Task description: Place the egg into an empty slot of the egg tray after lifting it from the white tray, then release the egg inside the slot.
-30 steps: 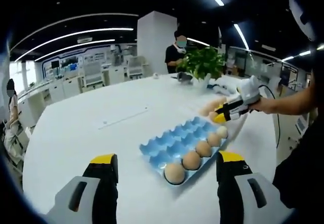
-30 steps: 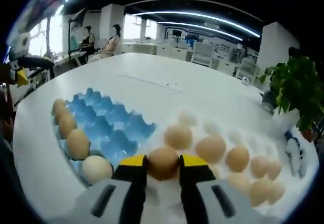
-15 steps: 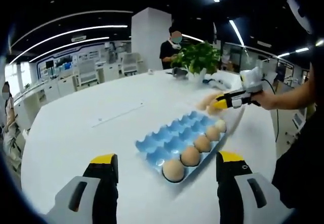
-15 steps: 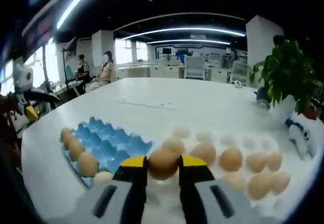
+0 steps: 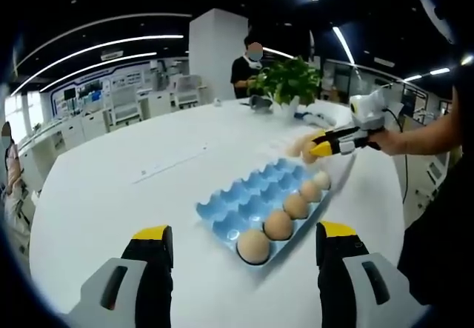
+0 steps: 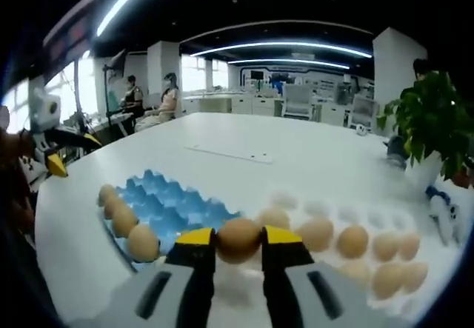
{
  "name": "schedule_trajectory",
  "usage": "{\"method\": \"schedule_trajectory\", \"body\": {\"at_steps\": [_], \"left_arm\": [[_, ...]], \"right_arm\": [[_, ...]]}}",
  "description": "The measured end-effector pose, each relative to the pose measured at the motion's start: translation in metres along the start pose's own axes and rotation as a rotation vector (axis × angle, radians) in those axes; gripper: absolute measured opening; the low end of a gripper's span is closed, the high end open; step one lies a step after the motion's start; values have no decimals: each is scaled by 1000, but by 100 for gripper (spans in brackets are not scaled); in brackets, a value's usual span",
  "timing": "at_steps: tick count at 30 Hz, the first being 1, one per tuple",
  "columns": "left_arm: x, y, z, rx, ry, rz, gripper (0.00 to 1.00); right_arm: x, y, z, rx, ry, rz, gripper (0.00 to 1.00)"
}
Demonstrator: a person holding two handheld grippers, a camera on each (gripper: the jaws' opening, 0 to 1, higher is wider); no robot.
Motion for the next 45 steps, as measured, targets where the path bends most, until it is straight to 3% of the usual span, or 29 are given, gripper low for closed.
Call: {"method": "schedule_trajectory", "body": {"at_steps": [5, 8, 10, 11, 12, 15, 17, 18, 19, 20, 23, 24, 26, 29, 36, 40, 42, 45], "left_arm": [[0, 0, 0, -3, 2, -9, 80], [0, 1, 1, 1, 5, -8, 80], [0, 1, 0, 0, 4, -7, 80], [0, 1, 0, -1, 4, -7, 80], [0, 1, 0, -5, 5, -8, 80], [2, 0, -1, -8, 4, -16, 80], [3, -1, -1, -9, 2, -19, 80], [3, -1, 0, -9, 1, -21, 80], [3, -1, 0, -8, 0, -23, 80], [4, 0, 1, -6, -1, -24, 80], [4, 2, 3, 0, -4, -21, 79], [4, 2, 3, 0, -1, -19, 79], [4, 3, 4, 2, 1, -20, 79], [4, 3, 6, 8, -1, -24, 79], [5, 8, 6, 19, -10, -5, 79], [3, 9, 4, 15, -8, 3, 79], [3, 8, 2, 4, -3, -6, 80], [1, 6, 0, -3, 16, -37, 83]], "right_arm": [[1, 0, 5, 4, 2, 13, 23], [4, 4, 6, 0, 2, 73, 23], [-2, 5, 2, -12, 49, 115, 23], [-1, 6, 1, -4, 13, 142, 24], [-1, 3, -1, 0, 21, 120, 24], [-2, -5, -8, 22, 69, 58, 26], [-16, -16, -14, -8, 198, 45, 24], [-16, -8, -21, 76, 166, 177, 25], [-10, -10, -21, 5, 116, 141, 25], [-15, -8, -20, 5, 154, 131, 25], [-11, -10, -26, 19, 140, 129, 26], [-10, -10, -25, 22, 157, 194, 26], [-9, -11, -23, 40, 200, 171, 26], [-9, -14, -17, 87, 317, 297, 26], [-8, -17, -25, 161, 297, 296, 26], [-11, -17, -20, 147, 226, 263, 24], [-8, -15, -15, 135, 173, 147, 24], [0, -15, -6, 129, 75, 50, 24]]}}
Point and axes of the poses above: the point that each gripper's makers call its tool centre point, and the gripper's own axes: z roughly backward along the fingers, y roughly to its left, x roughly out of its top, the point moved 7 cm from there along z, roughly backward along the fingers, and after that the axes turned 13 degrees about y, right-handed, at the moved point
